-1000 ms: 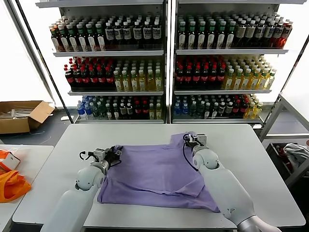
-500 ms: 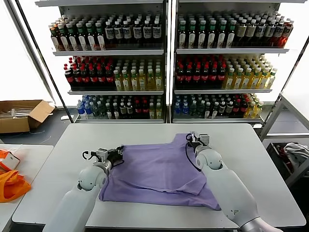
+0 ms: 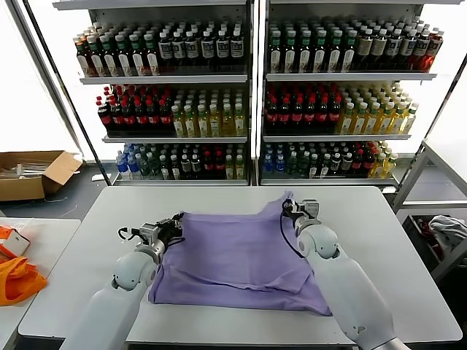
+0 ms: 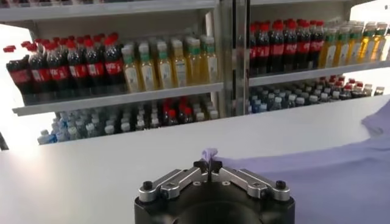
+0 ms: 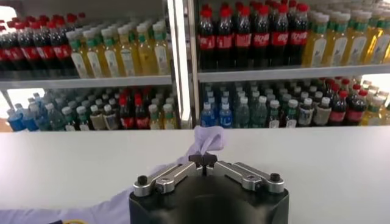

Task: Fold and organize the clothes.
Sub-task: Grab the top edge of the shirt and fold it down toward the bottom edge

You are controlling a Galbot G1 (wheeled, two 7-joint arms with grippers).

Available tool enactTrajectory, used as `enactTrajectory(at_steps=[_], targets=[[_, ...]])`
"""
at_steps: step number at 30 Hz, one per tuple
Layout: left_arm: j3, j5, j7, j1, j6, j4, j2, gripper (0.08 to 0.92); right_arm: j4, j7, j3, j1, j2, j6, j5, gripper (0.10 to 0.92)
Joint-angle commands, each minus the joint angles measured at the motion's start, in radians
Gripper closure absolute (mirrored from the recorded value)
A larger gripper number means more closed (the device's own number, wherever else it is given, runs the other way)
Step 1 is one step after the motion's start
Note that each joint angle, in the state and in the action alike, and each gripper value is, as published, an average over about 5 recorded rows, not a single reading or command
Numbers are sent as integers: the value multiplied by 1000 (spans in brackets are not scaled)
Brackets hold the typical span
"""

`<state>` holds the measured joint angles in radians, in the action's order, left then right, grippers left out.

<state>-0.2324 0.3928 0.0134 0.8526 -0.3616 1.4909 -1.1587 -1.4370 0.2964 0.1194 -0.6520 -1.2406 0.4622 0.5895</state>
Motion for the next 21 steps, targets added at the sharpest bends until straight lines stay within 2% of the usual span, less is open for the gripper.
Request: enactTrajectory(at_steps=[1,11,21], targets=[[-25,-5,-2,70,24,117,25,916,-170,27,31,-65,11,5,-15,917],[-67,-9,-1,224,21,271,53,916,-381,100,83,-283,35,44,-31,917],[-101,-46,1,367,22,381,5,916,-508,138,143,-533,32,57,-87,917]])
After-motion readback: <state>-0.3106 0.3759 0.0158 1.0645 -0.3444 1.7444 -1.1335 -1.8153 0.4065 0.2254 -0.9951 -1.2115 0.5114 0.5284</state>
